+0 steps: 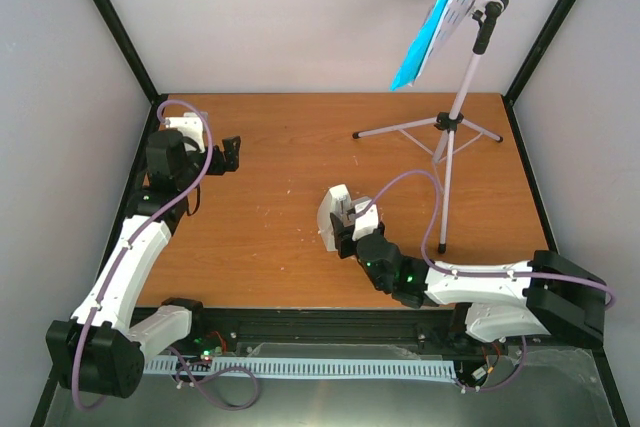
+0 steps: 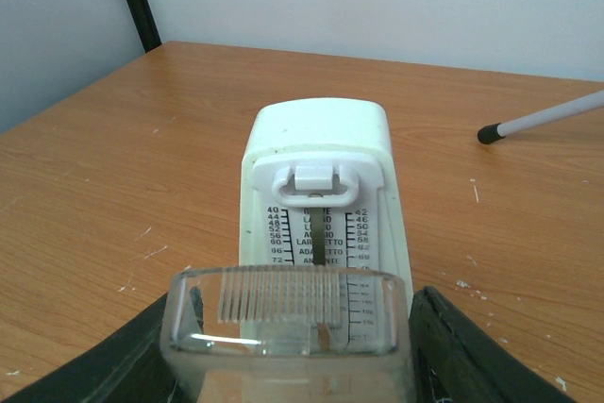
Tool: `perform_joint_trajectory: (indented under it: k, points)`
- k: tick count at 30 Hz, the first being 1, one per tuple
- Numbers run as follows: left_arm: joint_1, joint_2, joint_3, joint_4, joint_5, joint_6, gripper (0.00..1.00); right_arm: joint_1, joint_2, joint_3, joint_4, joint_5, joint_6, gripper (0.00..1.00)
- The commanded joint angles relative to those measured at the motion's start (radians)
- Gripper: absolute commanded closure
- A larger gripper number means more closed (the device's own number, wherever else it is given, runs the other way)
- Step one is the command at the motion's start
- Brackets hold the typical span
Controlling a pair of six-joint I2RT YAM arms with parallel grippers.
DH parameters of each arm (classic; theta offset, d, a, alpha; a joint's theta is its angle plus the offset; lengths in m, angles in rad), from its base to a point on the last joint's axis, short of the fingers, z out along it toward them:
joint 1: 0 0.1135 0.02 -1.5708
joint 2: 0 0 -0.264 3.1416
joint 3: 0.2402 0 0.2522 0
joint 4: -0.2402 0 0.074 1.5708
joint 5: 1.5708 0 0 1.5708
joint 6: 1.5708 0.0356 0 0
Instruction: Pack up the instrument practice props
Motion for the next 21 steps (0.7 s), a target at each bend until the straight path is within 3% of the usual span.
perform_joint_trajectory:
  k: [1, 21]
  points:
    - [0.005, 0.002, 0.003, 0.026, -0.009, 0.026, 0.00, 0.008, 0.025, 0.013, 0.041, 0.035, -0.027, 0.55]
    - [0.005, -0.007, -0.006, 0.024, -0.020, 0.034, 0.01, -0.047, 0.016, 0.006, -0.027, -0.030, -0.033, 0.54]
